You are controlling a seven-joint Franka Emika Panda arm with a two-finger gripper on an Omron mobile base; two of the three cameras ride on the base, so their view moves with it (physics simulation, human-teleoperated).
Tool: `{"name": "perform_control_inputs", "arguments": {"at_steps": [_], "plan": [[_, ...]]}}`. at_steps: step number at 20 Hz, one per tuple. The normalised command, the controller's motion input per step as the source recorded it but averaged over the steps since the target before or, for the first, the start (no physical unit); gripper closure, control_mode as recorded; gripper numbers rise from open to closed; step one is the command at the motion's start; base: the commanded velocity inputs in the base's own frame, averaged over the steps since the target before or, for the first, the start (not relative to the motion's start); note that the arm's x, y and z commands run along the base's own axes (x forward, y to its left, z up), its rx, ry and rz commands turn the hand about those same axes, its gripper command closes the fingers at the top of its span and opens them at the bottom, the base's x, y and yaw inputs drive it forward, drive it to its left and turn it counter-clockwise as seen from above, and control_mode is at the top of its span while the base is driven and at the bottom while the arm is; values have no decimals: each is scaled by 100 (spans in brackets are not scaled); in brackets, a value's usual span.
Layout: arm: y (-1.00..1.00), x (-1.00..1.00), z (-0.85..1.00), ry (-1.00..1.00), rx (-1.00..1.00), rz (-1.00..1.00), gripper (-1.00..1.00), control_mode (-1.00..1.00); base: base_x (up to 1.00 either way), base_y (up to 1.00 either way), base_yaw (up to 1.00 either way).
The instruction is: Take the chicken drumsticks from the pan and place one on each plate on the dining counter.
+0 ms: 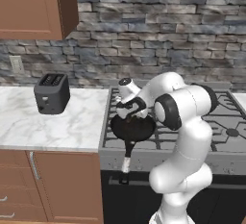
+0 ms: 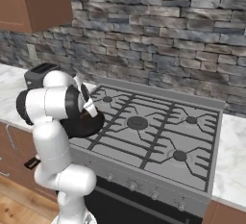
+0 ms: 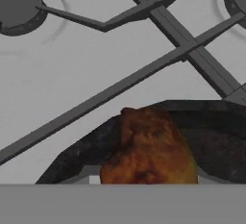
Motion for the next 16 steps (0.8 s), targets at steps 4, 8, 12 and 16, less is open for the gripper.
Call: {"name": "perform_control_inputs", "arguments": {"at_steps": [4, 8, 12, 16], "plan": [[1, -46, 95, -4, 0, -4, 100, -100, 0, 0, 0], [-52, -92, 87, -19, 7, -9, 100, -100, 0, 0, 0], [-76, -100, 22, -36, 18, -4, 100, -100, 0, 0, 0], [-59, -100, 0, -38, 19, -6, 100, -100, 0, 0, 0]]}}
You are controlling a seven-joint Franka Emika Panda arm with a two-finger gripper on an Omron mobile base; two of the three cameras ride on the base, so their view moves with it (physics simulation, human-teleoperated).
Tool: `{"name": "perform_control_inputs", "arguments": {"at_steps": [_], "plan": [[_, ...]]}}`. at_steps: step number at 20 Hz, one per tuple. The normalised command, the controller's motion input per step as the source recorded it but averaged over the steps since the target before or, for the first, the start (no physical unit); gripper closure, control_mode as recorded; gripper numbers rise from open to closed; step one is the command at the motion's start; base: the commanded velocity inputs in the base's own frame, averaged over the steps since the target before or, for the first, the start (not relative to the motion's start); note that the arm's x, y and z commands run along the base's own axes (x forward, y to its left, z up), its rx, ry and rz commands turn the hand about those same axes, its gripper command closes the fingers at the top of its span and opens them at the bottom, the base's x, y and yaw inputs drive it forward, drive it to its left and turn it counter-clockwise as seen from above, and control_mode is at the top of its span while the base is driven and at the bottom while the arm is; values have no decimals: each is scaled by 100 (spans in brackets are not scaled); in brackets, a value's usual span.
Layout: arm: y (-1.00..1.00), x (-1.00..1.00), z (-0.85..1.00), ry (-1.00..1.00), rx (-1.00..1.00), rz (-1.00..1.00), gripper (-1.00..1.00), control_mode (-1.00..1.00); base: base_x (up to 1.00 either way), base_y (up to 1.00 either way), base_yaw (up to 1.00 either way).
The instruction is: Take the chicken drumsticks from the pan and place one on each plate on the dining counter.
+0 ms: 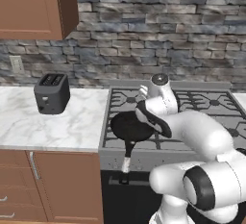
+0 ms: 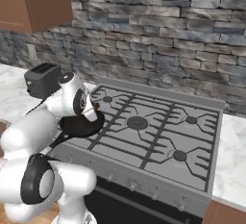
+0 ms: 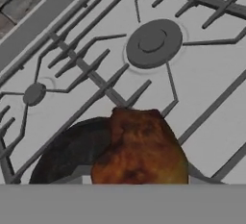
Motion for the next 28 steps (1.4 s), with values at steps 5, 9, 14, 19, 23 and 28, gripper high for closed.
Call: {"name": "perform_control_inputs", "arguments": {"at_steps": [5, 9, 14, 19, 23, 28], "plan": [[-37, -100, -7, -41, 15, -7, 100, -100, 0, 0, 0], [-2, -76, -7, -27, 1, -2, 100, -100, 0, 0, 0], [0, -25, -2, -12, 0, 0, 100, 100, -35, -1, 3], [0, 0, 0, 0, 0, 0, 100, 100, -100, -20, 24], [0, 0, 0, 0, 0, 0, 100, 100, -87, -18, 48], [0, 0, 0, 0, 0, 0, 100, 100, -24, 0, 71]]}}
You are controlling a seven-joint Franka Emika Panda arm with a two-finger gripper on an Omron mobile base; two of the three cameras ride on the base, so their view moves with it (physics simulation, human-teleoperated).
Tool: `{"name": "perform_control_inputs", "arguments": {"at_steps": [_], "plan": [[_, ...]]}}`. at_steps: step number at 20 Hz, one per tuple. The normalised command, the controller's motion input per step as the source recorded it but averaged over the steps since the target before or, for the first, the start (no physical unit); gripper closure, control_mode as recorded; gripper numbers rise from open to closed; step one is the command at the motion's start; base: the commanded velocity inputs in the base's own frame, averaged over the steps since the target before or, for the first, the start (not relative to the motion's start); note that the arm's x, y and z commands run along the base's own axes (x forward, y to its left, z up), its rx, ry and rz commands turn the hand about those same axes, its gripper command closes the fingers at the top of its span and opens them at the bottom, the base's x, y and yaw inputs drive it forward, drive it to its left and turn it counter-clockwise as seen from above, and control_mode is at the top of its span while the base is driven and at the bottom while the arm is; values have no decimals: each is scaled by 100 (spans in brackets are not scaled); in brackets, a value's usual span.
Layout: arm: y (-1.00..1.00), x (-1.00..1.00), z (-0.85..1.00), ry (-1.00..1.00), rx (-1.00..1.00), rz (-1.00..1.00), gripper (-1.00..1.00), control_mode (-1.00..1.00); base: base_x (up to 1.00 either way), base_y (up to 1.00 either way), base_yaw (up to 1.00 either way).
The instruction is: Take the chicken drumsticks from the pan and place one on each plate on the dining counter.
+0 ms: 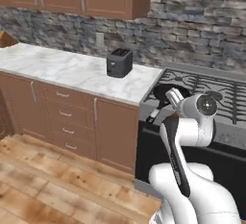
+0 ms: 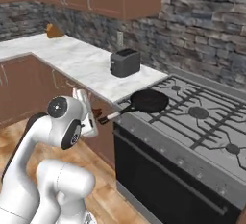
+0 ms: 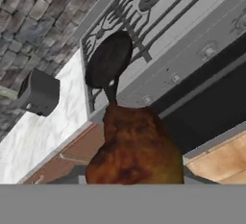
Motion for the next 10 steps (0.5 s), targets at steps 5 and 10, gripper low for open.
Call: {"name": "perform_control_inputs", "arguments": {"at_steps": [5, 10], "plan": [[0, 0, 0, 0, 0, 0, 100, 100, -23, 7, 67], [0, 0, 0, 0, 0, 0, 100, 100, -6, 36, 53]]}}
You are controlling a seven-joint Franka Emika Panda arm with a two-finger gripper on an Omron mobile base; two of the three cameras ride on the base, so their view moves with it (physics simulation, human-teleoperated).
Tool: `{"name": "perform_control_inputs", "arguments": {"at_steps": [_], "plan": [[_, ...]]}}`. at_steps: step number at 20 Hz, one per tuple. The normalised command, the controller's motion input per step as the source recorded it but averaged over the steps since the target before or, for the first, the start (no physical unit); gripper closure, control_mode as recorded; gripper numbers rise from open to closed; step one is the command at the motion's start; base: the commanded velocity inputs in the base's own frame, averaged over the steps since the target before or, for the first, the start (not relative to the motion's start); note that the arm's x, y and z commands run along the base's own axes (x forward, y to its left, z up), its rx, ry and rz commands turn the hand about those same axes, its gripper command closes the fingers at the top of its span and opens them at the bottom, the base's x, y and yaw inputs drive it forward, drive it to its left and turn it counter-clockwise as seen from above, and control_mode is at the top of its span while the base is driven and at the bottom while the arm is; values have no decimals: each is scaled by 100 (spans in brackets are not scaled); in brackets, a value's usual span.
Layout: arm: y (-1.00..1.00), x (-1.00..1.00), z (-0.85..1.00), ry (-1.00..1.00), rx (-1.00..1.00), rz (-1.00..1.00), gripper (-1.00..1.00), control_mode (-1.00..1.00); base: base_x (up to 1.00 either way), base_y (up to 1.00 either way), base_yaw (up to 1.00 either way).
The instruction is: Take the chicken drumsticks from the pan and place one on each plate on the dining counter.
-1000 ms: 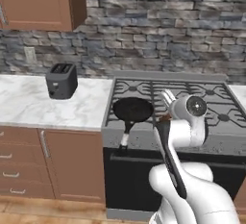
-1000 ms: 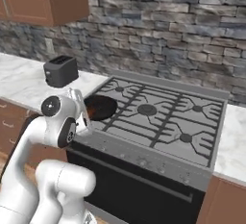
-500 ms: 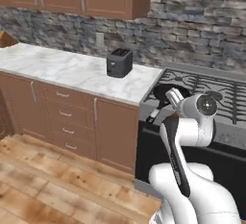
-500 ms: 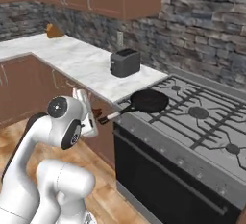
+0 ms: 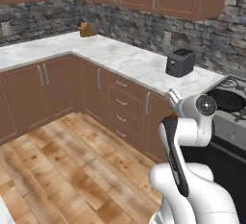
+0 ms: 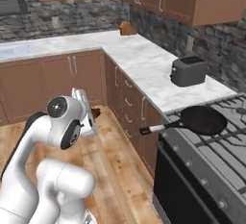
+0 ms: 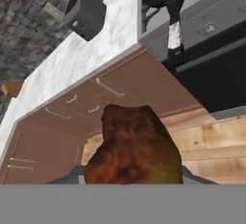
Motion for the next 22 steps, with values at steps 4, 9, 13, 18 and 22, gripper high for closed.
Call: {"name": "perform_control_inputs", "arguments": {"at_steps": [4, 9, 13, 18, 22], "plan": [[0, 0, 0, 0, 0, 0, 100, 100, 18, 66, 31], [0, 0, 0, 0, 0, 0, 100, 100, 92, 97, 13], [0, 0, 0, 0, 0, 0, 100, 100, 100, 100, 20], [0, 0, 0, 0, 0, 0, 100, 100, 100, 60, 41], [0, 0, 0, 0, 0, 0, 100, 100, 87, 0, 64]]}}
